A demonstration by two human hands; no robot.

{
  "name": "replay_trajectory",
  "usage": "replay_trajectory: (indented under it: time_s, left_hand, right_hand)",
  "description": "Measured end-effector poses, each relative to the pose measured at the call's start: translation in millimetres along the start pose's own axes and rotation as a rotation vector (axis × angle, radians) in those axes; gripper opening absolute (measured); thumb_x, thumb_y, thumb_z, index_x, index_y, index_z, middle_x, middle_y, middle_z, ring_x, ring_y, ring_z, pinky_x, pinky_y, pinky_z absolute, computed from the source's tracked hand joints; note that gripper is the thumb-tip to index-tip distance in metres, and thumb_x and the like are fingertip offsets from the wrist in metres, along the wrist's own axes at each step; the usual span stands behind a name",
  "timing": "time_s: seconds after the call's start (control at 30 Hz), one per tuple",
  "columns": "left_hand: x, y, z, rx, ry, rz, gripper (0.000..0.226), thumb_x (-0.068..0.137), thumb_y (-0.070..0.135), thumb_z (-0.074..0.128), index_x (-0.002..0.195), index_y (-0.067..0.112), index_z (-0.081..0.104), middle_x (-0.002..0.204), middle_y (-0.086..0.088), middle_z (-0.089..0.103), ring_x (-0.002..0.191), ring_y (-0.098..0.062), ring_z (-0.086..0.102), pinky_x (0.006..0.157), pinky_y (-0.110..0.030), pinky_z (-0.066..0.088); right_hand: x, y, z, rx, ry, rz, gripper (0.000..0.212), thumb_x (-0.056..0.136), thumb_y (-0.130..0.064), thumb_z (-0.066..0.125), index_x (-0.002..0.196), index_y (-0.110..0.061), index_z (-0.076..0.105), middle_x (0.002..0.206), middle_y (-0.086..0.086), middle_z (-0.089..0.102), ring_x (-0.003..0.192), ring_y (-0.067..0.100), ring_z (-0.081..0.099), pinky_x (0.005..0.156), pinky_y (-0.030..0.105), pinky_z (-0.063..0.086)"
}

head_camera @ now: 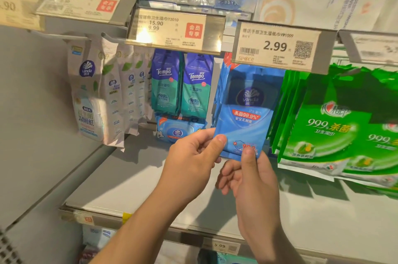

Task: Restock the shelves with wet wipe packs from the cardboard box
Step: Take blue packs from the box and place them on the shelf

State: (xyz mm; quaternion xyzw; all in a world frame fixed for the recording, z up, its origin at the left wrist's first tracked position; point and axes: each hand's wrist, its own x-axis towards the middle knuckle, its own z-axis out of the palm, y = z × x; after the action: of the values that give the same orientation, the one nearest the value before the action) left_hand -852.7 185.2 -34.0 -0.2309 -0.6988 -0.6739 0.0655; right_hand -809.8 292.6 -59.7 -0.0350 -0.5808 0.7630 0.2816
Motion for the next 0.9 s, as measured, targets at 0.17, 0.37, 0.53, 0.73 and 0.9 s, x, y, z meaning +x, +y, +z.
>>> replay_trajectory:
  time_s: [0.17,0.37,0.53,0.73,0.9]
  left_hand:
    - [16.5,1.7,5.1,0.069,0.014,-0.043,0.038,0.09,0.047,0.057,0.093,0.012,0.071,0.085,-0.015,0.068,0.065,-0.013,0.058,0.078,-0.04,0.057]
    - [38.0,-1.6,11.1,0.115,0.03,-0.109,0.047,0.084,0.053,0.053,0.094,0.011,0.069,0.078,-0.01,0.068,0.062,-0.009,0.061,0.082,-0.047,0.057]
    - [44.3,-3.4,15.8,0.113,0.016,-0.17,0.048,0.081,0.053,0.053,0.103,0.013,0.068,0.081,-0.002,0.072,0.064,-0.01,0.063,0.085,-0.05,0.057]
    - [36.0,-7.9,18.1,0.092,0.027,-0.259,0.031,0.09,0.048,0.058,0.083,0.022,0.074,0.079,0.002,0.073,0.066,-0.011,0.062,0.083,-0.044,0.055]
    - [21.9,-12.5,20.2,0.072,0.031,-0.318,0.03,0.094,0.045,0.058,0.087,0.019,0.072,0.089,0.004,0.075,0.068,-0.011,0.065,0.072,-0.036,0.054]
  right_hand:
    - [19.0,-1.3,5.6,0.024,0.021,-0.002,0.029,0.11,-0.029,0.041,0.101,-0.009,0.059,0.061,0.013,0.057,0.045,0.027,0.054,0.043,0.029,0.038]
    - [37.7,-2.4,9.4,0.041,0.054,0.035,0.026,0.11,-0.028,0.041,0.099,-0.007,0.052,0.058,0.011,0.059,0.044,0.024,0.056,0.043,0.028,0.039]
    - [45.2,0.3,6.1,0.067,0.035,0.074,0.027,0.11,-0.03,0.042,0.105,-0.006,0.053,0.061,0.011,0.061,0.046,0.023,0.058,0.043,0.027,0.04]
    - [42.9,1.2,-7.2,0.067,0.027,0.171,0.02,0.11,-0.028,0.042,0.102,-0.01,0.047,0.064,0.007,0.059,0.048,0.021,0.057,0.047,0.029,0.043]
    - [37.0,6.3,-20.0,0.022,0.024,0.244,0.014,0.107,-0.022,0.049,0.1,-0.011,0.053,0.068,0.008,0.061,0.055,0.025,0.059,0.053,0.033,0.043]
